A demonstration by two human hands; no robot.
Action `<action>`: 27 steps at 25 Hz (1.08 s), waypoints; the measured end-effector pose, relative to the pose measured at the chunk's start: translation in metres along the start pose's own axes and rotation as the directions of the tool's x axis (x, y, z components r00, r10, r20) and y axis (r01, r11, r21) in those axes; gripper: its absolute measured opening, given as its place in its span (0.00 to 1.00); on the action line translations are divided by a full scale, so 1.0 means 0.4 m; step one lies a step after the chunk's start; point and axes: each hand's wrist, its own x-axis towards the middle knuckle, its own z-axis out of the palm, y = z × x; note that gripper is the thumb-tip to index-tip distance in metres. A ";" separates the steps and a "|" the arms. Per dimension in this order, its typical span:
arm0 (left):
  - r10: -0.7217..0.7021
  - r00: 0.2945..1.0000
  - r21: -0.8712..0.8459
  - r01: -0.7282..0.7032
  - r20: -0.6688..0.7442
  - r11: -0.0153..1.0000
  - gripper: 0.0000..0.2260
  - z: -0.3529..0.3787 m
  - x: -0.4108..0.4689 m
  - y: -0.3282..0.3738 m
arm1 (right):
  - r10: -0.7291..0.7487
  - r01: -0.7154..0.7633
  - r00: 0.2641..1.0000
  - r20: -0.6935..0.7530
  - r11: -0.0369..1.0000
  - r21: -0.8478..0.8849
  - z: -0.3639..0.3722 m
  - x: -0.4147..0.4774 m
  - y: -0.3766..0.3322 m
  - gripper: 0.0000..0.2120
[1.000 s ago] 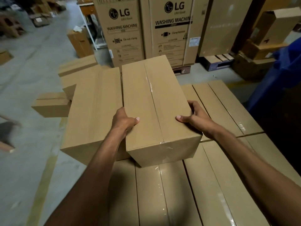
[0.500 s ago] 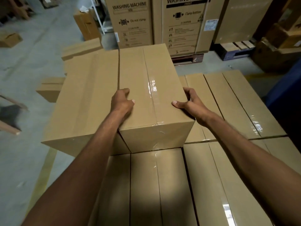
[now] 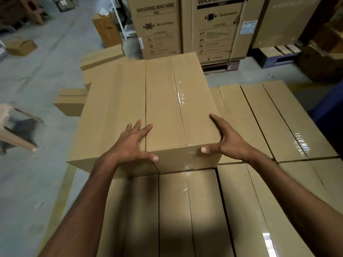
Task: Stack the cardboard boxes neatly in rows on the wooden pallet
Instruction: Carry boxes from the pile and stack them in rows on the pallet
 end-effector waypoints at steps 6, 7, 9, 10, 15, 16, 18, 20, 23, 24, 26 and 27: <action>0.059 0.992 0.165 -0.039 -0.115 0.986 0.53 0.025 0.006 -0.035 | -0.021 0.021 1.000 -0.014 1.000 -0.024 0.009 0.006 0.012 0.61; 0.066 0.991 0.179 -0.045 -0.113 0.983 0.52 0.026 0.008 -0.038 | -0.019 0.018 1.000 -0.010 0.999 -0.032 0.008 0.007 0.012 0.61; 0.075 0.991 0.193 -0.053 -0.110 0.980 0.51 0.029 0.007 -0.039 | -0.001 0.000 1.000 -0.008 0.997 -0.082 0.000 0.004 0.006 0.62; 0.081 0.990 0.194 -0.058 -0.114 0.979 0.50 0.031 0.004 -0.038 | 0.007 -0.009 1.000 -0.017 0.992 -0.124 -0.001 0.001 0.000 0.61; 0.107 0.984 0.152 -0.086 -0.140 0.985 0.46 0.043 -0.017 -0.028 | 0.014 -0.057 0.992 -0.128 0.941 -0.333 0.033 -0.035 -0.023 0.56; 0.116 0.982 0.147 -0.094 -0.148 0.985 0.45 0.046 -0.021 -0.030 | 0.025 -0.072 0.990 -0.138 0.934 -0.350 0.038 -0.042 -0.030 0.56; 0.129 0.979 0.137 -0.108 -0.155 0.985 0.45 0.050 -0.023 -0.030 | 0.050 -0.109 0.987 -0.153 0.906 -0.408 0.036 -0.043 -0.044 0.56; 0.137 0.978 0.127 -0.118 -0.158 0.985 0.44 0.055 -0.026 -0.036 | 0.062 -0.158 0.976 -0.207 0.858 -0.488 0.050 -0.047 -0.057 0.54; 0.152 0.962 0.055 -0.143 -0.227 0.988 0.39 0.076 -0.074 -0.047 | 0.054 -0.241 0.929 -0.367 0.840 -0.485 0.135 -0.109 -0.077 0.46; 0.153 0.950 0.028 -0.151 -0.273 0.988 0.37 0.090 -0.107 -0.050 | 0.041 -0.241 0.909 -0.415 0.864 -0.442 0.166 -0.144 -0.087 0.43; 0.129 0.931 -0.051 -0.155 -0.341 0.987 0.33 0.139 -0.204 -0.060 | 0.021 -0.192 0.879 -0.476 0.929 -0.315 0.228 -0.237 -0.109 0.38; 0.103 0.924 -0.125 -0.159 -0.367 0.979 0.31 0.167 -0.261 -0.065 | 0.015 -0.159 0.868 -0.496 0.955 -0.250 0.257 -0.289 -0.121 0.36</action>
